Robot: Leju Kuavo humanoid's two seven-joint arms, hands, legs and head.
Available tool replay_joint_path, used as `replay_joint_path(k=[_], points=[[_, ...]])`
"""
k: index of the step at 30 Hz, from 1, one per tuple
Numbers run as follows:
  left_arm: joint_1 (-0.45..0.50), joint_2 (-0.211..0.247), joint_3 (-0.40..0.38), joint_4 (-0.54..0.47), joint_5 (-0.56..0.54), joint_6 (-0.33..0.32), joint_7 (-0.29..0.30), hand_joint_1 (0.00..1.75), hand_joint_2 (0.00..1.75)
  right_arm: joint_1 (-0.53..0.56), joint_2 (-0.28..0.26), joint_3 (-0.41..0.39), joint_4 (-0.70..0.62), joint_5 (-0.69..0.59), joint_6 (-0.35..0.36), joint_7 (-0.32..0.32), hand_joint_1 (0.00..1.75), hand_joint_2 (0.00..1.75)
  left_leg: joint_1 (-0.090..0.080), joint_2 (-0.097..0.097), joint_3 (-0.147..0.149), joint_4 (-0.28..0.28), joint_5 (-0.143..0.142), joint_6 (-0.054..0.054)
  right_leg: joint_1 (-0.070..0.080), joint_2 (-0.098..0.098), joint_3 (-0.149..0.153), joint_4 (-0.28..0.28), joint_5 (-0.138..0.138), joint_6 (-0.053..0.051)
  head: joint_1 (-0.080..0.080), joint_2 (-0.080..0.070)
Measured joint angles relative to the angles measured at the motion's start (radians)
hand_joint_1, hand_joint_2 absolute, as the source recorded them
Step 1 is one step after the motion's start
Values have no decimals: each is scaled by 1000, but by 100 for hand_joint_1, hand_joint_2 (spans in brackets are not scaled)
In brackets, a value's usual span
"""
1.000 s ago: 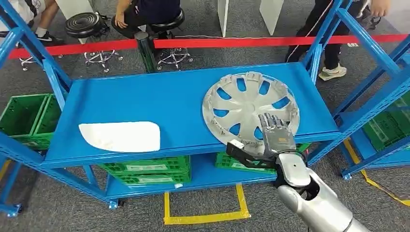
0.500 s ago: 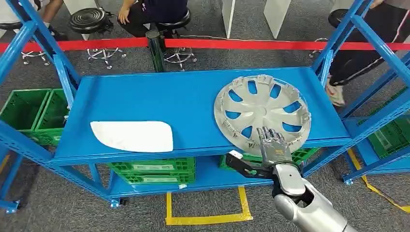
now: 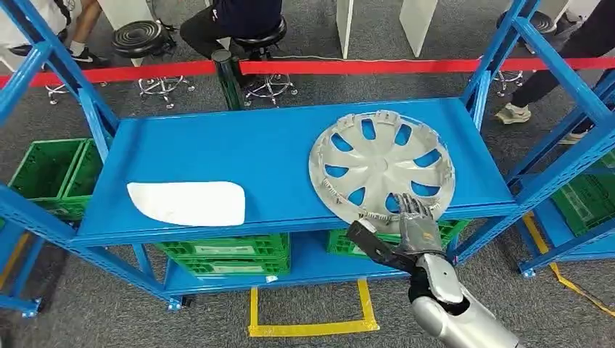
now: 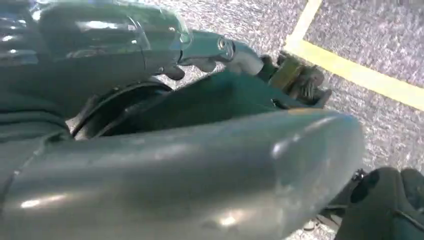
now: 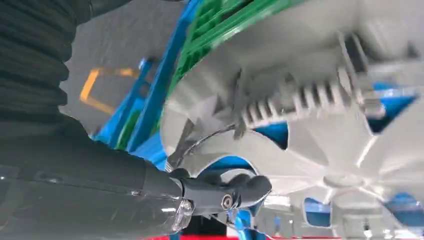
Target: Take the parts from the cabinet and place them on the table.
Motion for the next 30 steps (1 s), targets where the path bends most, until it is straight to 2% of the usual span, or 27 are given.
replay_joint_path(k=[2, 3, 7, 8, 9, 11, 12, 13, 14, 15, 16, 18, 19, 20, 21, 22, 23, 30], points=[[4, 4, 0, 0, 3, 7, -2, 0, 0, 7, -2, -7, 5, -16, -32, 0, 0, 175, -3, -1, 101, -177, 83, 13, 2, 0, 4, 3, -4, 4, -1, 0], [3, 7, 0, 0, 4, 8, -3, 0, 0, 14, -2, -11, 8, -19, -43, 0, 0, 175, -5, -2, 122, -211, 64, 19, 8, -1, 2, 5, -7, 10, -1, 0], [13, 16, 0, -4, 13, 21, -4, 0, 0, 62, -20, -57, 22, -29, -74, 0, 0, 175, -6, -11, 131, -229, 66, 32, 6, -4, 11, 1, -8, 27, -1, 0], [14, 18, 0, -5, 15, 25, -5, 0, 0, 74, -27, -69, 23, -35, -81, 0, 0, 175, 2, -11, 136, -235, 70, 38, 5, -2, 13, 3, -16, 33, 0, 0], [14, 21, 0, -5, 16, 28, -5, 0, 0, 85, -31, -77, 23, -38, -85, 0, 0, 175, 3, -13, 137, -236, 71, 42, 4, 3, 7, 29, -38, 42, 2, 0], [14, 22, 0, -6, 18, 30, -6, 0, 0, 99, -39, -84, 24, -39, -88, 0, 0, 175, 3, -16, 136, -235, 71, 49, -1, 5, -42, 140, -105, 53, 5, 0], [16, 25, 0, -6, 18, 30, -6, 0, 0, 111, -42, -92, 27, -42, -88, 0, 0, 175, 1, -17, 135, -235, 71, 49, -3, 5, -92, 251, -155, 58, 5, 0], [18, 28, 0, -6, 18, 30, -6, 0, 0, 121, -42, -98, 30, -45, -88, 0, 82, 175, 1, -18, 134, -235, 71, 50, -4, 6, -119, 310, -174, 59, 6, 0], [19, 30, 0, -6, 19, 30, -6, 0, 0, 131, -42, -100, 35, -50, -85, 1, 154, 175, -1, -19, 134, -235, 71, 50, -4, 6, -125, 323, -168, 57, 6, 0], [19, 32, 0, -6, 21, 30, -6, 0, 0, 142, -42, -101, 40, -57, -81, 1, 175, 175, -4, -21, 134, -235, 71, 51, -4, 6, -112, 292, -141, 53, 6, 0], [19, 32, 0, -6, 21, 33, -6, 0, 0, 152, -43, -103, 43, -59, -81, 2, 175, 175, -4, -21, 134, -235, 68, 55, -7, 7, -88, 239, -106, 55, 7, 0], [20, 32, 0, -6, 24, 42, -9, 0, 0, 158, -47, -111, 47, -56, -82, 2, 175, 175, -9, -18, 138, -233, 66, 57, -11, 6, 1, 56, -19, 66, 7, 0], [19, 34, 0, -6, 28, 46, -15, 0, 0, 157, -47, -119, 47, -56, -74, 1, 175, 175, -14, -15, 138, -234, 65, 57, -13, 6, 31, -5, -23, 74, 6, 0], [17, 35, 1, -9, 33, 50, -22, 0, 0, 160, -49, -126, 47, -49, -64, 1, 175, 175, -20, -12, 135, -230, 62, 57, -11, 13, 30, -14, -8, 53, 4, 0], [18, 36, 2, -9, 37, 53, -25, 0, 0, 164, -52, -128, 47, -41, -59, 0, 175, 175, -21, -11, 135, -231, 62, 57, -10, 13, 31, -12, -24, 46, 2, 0], [19, 38, 2, -9, 42, 53, -29, 0, 0, 167, -54, -131, 43, -24, -40, 0, 175, 175, -20, -9, 138, -231, 61, 54, -10, 14, 33, -12, -20, 51, 1, 0], [19, 39, 2, -9, 42, 55, -33, 0, 0, 170, -54, -137, 42, -14, -30, 0, 175, 175, -19, -8, 140, -232, 61, 54, -8, 15, 33, -12, -19, 47, 0, 0], [19, 39, 3, -12, 52, 59, -48, 0, 0, 203, -73, -201, 20, 16, 0, 1, 175, 175, -16, -5, 139, -232, 61, 52, -4, 17, 34, -12, -21, 44, -1, 0]])
